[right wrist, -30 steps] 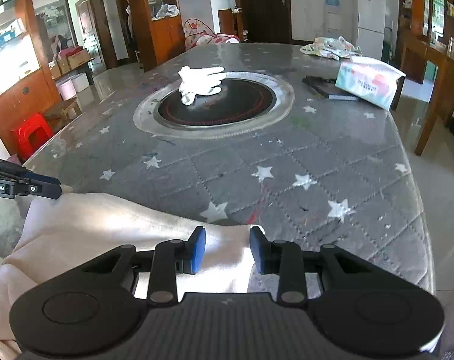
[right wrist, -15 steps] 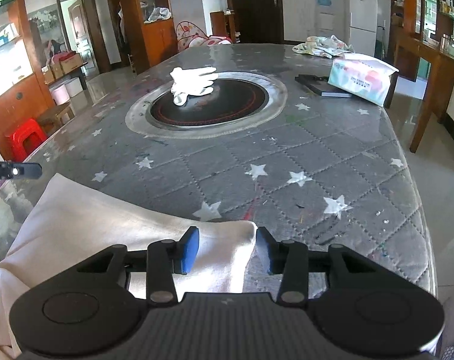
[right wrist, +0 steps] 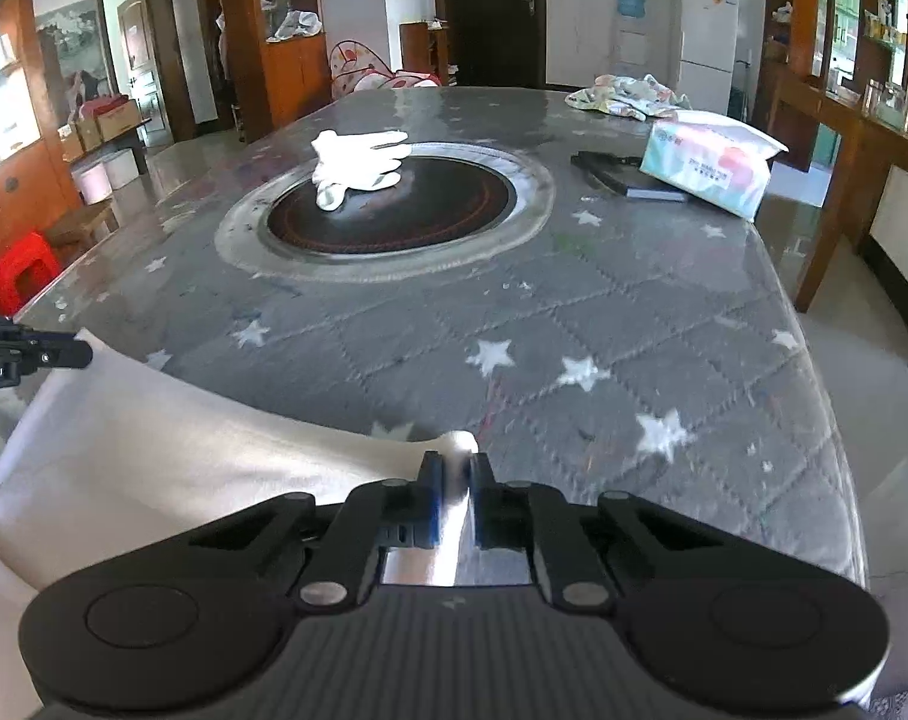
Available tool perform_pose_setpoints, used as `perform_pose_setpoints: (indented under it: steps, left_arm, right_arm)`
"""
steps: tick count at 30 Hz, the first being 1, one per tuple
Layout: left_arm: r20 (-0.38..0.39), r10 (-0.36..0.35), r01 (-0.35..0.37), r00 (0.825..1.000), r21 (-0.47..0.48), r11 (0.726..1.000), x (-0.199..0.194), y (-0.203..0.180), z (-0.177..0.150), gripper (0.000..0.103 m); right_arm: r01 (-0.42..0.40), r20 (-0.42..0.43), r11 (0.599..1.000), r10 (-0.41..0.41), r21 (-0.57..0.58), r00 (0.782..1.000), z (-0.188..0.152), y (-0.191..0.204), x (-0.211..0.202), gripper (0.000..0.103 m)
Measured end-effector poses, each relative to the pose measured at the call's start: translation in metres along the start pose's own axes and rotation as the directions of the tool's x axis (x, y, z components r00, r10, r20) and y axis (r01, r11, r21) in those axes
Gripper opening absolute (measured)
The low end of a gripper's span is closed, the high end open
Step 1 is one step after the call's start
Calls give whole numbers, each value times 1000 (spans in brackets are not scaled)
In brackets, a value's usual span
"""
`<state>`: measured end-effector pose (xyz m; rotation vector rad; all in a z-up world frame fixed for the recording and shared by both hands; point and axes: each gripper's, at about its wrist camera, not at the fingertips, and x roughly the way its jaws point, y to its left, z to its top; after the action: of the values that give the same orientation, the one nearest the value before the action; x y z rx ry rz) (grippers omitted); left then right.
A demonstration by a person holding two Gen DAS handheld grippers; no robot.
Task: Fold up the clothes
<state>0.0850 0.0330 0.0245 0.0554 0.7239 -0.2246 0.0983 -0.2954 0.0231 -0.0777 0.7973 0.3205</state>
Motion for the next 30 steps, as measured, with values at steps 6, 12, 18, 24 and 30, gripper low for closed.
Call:
perform_pose_setpoints:
  steps: [6, 12, 18, 24, 30]
  left_arm:
    - [-9, 50, -50, 999, -22, 999, 26, 12, 21, 9]
    - [-4, 36, -36, 999, -42, 998, 16, 13, 27, 20]
    - [28, -89, 88, 996, 17, 996, -29, -17, 12, 32]
    - [13, -265, 262, 964, 108, 959, -64, -70, -5, 33]
    - [-26, -368, 367, 929, 181, 913, -70, -119, -11, 33]
  right_arm:
    - [38, 29, 999, -37, -25, 999, 19, 5, 26, 9]
    - [32, 34, 998, -30, -60, 999, 28, 10, 21, 22]
    - [-58, -3, 994, 58, -98, 998, 4, 23, -21, 30]
    - [-77, -20, 989, 75, -129, 997, -25, 33, -54, 34]
    - [-84, -11, 990, 83, -116, 996, -44, 38, -74, 38]
